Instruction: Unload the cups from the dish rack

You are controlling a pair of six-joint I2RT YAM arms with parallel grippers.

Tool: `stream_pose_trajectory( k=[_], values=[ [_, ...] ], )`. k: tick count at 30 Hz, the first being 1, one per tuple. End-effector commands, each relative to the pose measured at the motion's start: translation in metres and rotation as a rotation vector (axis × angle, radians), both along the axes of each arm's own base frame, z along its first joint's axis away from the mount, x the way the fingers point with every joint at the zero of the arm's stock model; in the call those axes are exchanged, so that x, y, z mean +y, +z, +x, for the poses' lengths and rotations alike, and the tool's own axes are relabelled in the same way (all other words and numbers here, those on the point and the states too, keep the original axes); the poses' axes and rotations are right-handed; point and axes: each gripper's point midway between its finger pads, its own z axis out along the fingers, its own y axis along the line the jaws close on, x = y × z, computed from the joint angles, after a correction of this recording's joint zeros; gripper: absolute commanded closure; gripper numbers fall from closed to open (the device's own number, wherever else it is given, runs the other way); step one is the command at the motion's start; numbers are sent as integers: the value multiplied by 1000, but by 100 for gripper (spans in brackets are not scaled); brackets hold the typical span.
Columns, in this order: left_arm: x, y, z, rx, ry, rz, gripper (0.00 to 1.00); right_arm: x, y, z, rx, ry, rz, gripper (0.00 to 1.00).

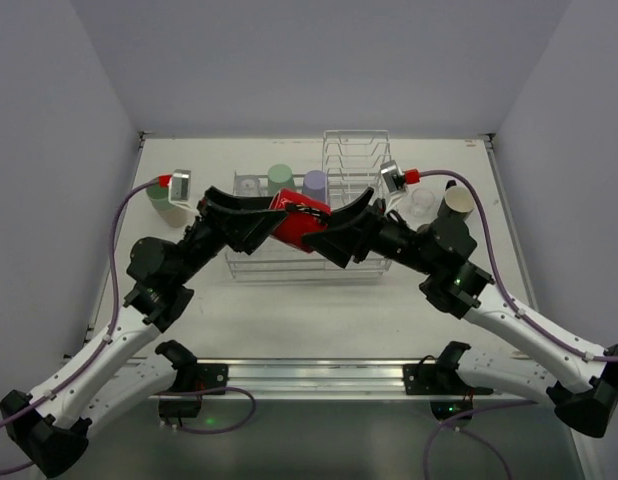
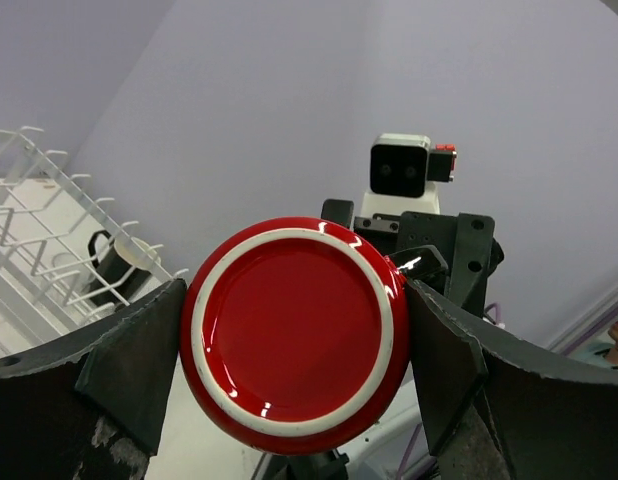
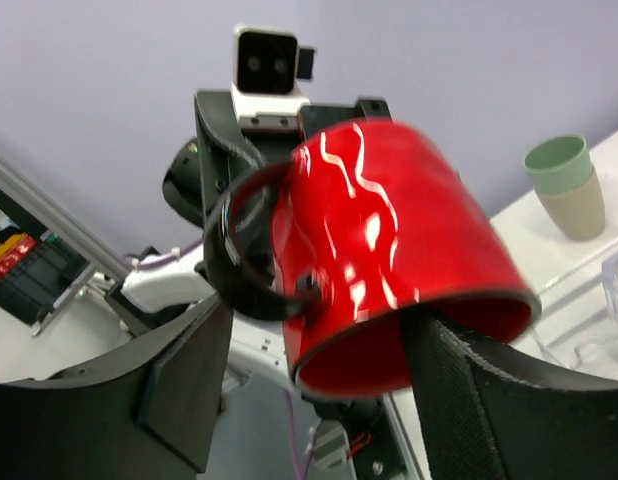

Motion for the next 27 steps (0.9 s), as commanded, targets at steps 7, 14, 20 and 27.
stream_pose_trajectory(
  k=[7, 14, 20, 27],
  values=[
    [-5, 38, -33, -120, -92, -156, 95, 11, 54, 3, -112, -55, 153, 50],
    [-4, 39, -34, -159, -48, -89, 25, 6, 35, 10, -63, -125, 70, 100],
    [11, 28, -21, -157, 117, 120, 0, -17, -6, -3, -7, -138, -159, 100],
    [52, -42, -10, -50, 316, 452, 0, -75, -64, -26, 78, -207, -430, 100]
  ],
)
